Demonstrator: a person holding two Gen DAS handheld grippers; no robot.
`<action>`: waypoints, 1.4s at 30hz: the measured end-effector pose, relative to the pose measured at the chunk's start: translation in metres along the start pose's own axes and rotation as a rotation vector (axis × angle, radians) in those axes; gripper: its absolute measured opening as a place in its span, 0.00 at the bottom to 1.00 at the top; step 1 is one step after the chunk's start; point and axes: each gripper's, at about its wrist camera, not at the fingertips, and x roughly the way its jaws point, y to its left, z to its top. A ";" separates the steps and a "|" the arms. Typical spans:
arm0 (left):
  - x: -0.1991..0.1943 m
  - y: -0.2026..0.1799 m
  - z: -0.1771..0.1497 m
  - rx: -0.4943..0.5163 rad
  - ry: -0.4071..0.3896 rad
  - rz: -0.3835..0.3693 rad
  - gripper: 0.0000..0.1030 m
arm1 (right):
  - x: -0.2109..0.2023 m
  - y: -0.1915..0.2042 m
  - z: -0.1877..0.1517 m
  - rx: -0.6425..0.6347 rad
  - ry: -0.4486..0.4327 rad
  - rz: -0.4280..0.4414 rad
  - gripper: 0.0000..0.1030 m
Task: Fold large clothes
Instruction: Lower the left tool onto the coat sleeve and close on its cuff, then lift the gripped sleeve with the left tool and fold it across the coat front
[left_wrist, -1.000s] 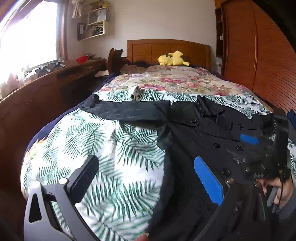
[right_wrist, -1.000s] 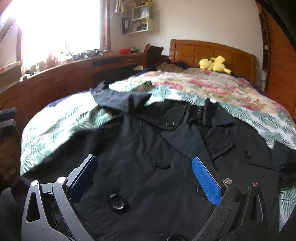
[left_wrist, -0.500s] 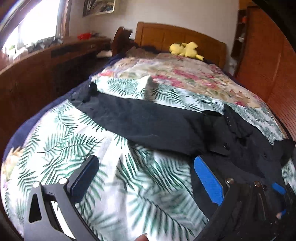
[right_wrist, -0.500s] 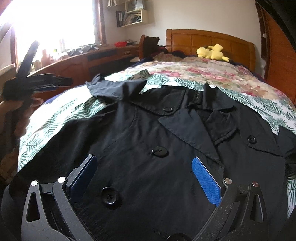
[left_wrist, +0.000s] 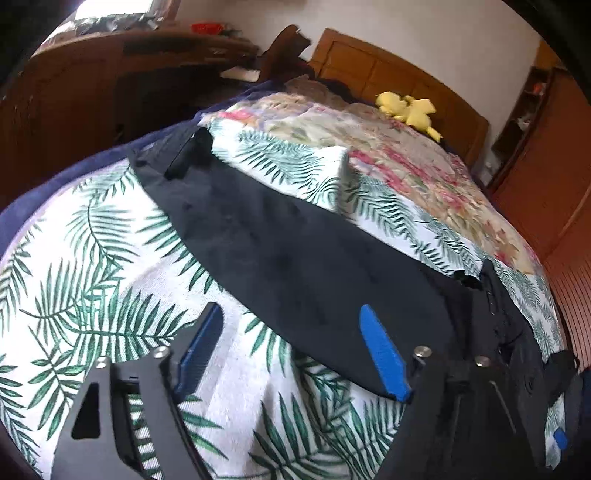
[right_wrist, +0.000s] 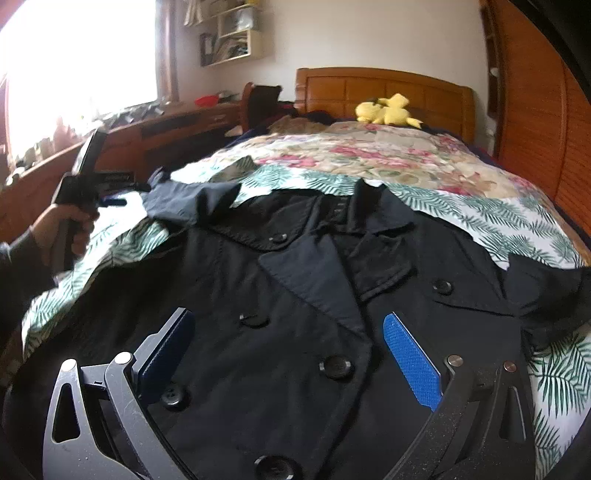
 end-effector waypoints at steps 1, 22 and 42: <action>0.006 0.002 0.001 -0.013 0.017 -0.004 0.67 | 0.000 -0.003 0.000 0.006 0.002 -0.003 1.00; -0.025 -0.072 0.018 0.134 -0.033 0.004 0.00 | -0.031 -0.006 0.010 -0.020 -0.064 -0.006 1.00; -0.133 -0.206 -0.076 0.557 -0.042 -0.068 0.03 | -0.064 0.002 0.002 -0.083 -0.089 0.001 1.00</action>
